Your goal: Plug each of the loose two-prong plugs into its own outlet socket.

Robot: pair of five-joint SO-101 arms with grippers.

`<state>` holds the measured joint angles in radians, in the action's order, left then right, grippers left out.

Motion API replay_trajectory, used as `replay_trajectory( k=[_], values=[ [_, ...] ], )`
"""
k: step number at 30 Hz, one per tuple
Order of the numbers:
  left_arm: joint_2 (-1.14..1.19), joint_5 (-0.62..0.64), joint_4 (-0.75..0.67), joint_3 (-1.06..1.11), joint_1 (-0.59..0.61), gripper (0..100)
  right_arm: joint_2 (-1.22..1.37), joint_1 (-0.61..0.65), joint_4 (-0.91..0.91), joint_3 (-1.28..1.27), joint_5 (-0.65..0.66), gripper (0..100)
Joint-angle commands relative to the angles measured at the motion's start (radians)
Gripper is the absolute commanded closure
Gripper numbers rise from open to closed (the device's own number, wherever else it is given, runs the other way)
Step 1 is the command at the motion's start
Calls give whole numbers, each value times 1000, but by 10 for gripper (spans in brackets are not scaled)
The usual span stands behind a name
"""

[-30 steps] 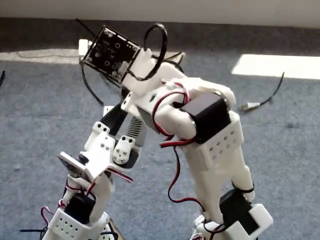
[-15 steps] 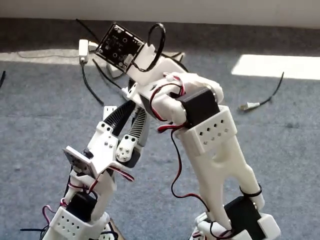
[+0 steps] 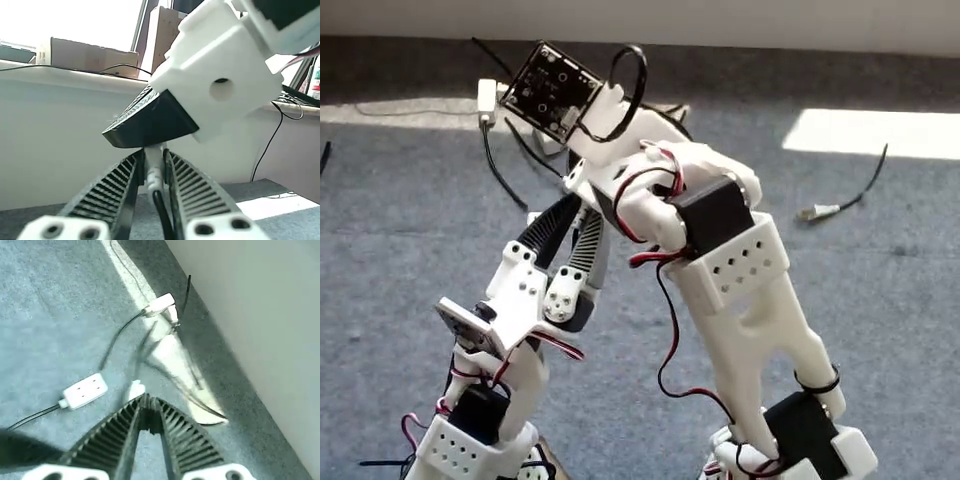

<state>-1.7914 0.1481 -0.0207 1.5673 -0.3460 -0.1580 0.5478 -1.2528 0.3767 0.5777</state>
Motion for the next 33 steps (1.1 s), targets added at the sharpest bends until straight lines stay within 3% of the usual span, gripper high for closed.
replay_trajectory(
  k=[1,6,14,18,22,27,33],
  values=[
    [-16,3,-18,-74,44,995,-18,-94,-8,173,-92,991],
    [-15,3,100,-59,50,994,-16,-185,-107,360,-232,991],
    [-13,3,253,-77,59,994,-16,-372,-346,367,-416,991],
    [74,3,341,-174,156,994,-16,-417,-463,366,-428,991],
    [346,3,491,-377,208,994,-27,-424,-512,275,-428,991],
    [760,-6,812,-763,213,993,-54,-420,-506,12,-430,991],
    [1109,-233,1194,-1241,214,993,-99,-420,-458,-257,-430,991]
  ],
)
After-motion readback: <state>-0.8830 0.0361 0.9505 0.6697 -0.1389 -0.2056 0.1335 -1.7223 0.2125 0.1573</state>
